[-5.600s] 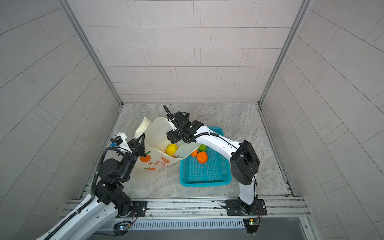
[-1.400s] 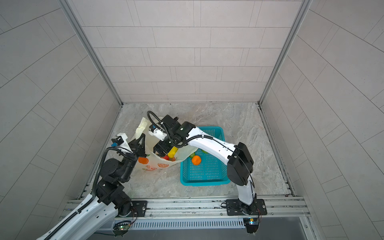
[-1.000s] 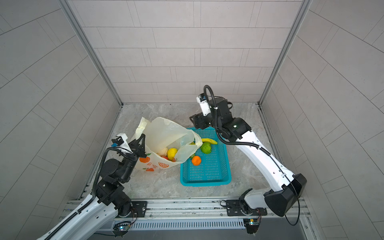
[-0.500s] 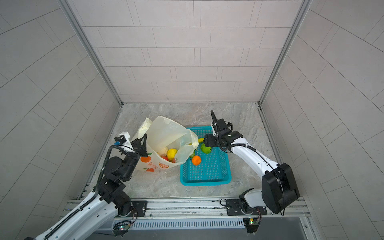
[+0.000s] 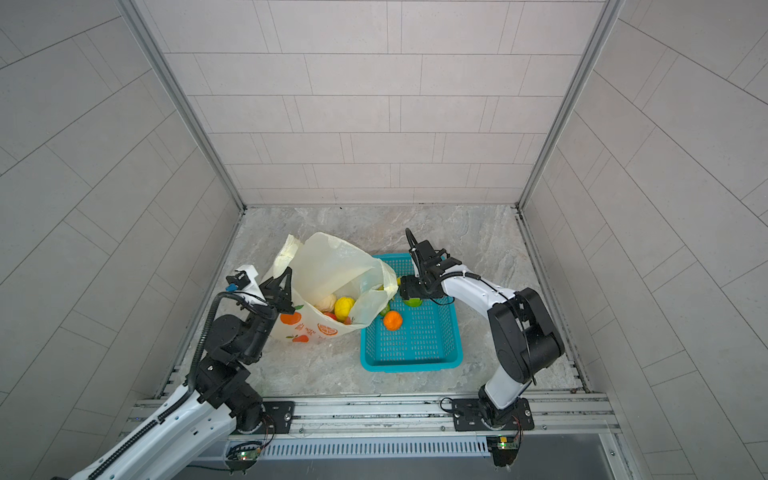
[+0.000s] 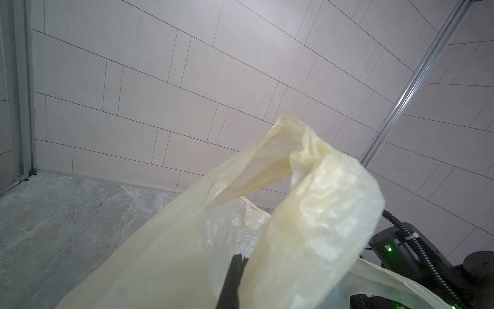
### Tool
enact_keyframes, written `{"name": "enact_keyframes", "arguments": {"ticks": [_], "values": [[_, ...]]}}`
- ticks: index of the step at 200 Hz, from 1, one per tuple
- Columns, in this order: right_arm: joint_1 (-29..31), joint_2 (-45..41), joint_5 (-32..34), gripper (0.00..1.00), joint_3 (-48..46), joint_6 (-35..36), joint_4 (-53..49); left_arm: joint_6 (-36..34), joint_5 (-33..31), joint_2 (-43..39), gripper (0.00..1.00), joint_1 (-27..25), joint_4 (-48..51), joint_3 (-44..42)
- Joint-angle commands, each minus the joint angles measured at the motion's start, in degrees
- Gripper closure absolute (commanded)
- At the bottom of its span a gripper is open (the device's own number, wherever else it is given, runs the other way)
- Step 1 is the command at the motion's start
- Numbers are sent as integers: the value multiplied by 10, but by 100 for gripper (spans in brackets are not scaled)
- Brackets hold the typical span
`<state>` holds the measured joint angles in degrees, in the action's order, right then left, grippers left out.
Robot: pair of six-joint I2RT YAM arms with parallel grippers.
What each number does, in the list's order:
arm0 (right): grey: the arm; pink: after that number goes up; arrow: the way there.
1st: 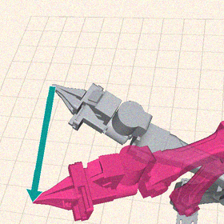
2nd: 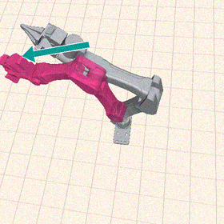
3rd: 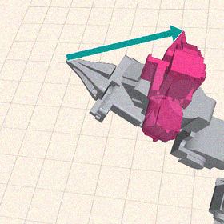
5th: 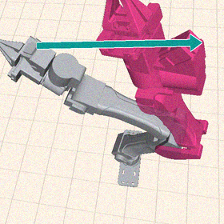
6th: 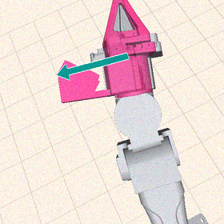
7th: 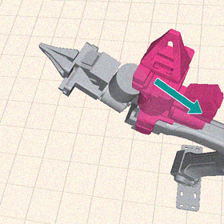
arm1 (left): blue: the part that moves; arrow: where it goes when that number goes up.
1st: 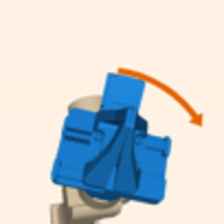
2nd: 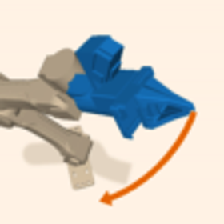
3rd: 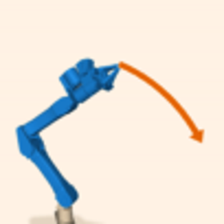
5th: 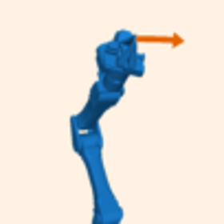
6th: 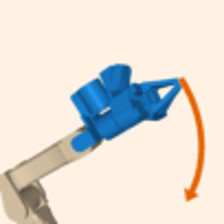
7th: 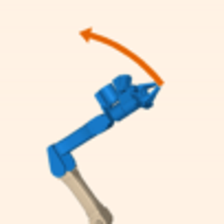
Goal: Place the fruits into the plastic bag
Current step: 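Lower the right gripper onto the green custard apple and grasp it, then carry the green custard apple into the bag and release it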
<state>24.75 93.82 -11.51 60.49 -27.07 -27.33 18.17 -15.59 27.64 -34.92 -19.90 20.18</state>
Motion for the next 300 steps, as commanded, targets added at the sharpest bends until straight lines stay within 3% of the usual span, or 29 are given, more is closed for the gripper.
{"name": "enact_keyframes", "arguments": {"ticks": [1, 62, 120, 142, 168, 234, 261, 300], "values": [[4, 9, 3, 23, 0, -7, 9, -5, -5, -5, 100, -3, -9, -4], [4, -6, 18, 46, 1, -9, 8, -5, -5, -5, 100, -3, -10, -4], [4, -106, 92, 52, 89, 32, -60, -2, -3, -7, 100, -3, -10, -6], [12, -141, 86, 53, 137, 62, -40, -2, -2, -7, 100, -3, -13, -8], [64, -160, 70, 53, 178, 102, 9, 0, -1, -6, 100, -3, -14, -8], [201, -31, -36, 51, 282, 134, 4, -2, -2, -10, 100, -3, -12, -9], [212, 49, -78, 50, 318, 105, 3, 1, -2, -13, 100, -3, -11, -9], [212, 139, -70, 47, 375, 87, 4, 2, -2, -14, 100, -3, -11, -10]]}}
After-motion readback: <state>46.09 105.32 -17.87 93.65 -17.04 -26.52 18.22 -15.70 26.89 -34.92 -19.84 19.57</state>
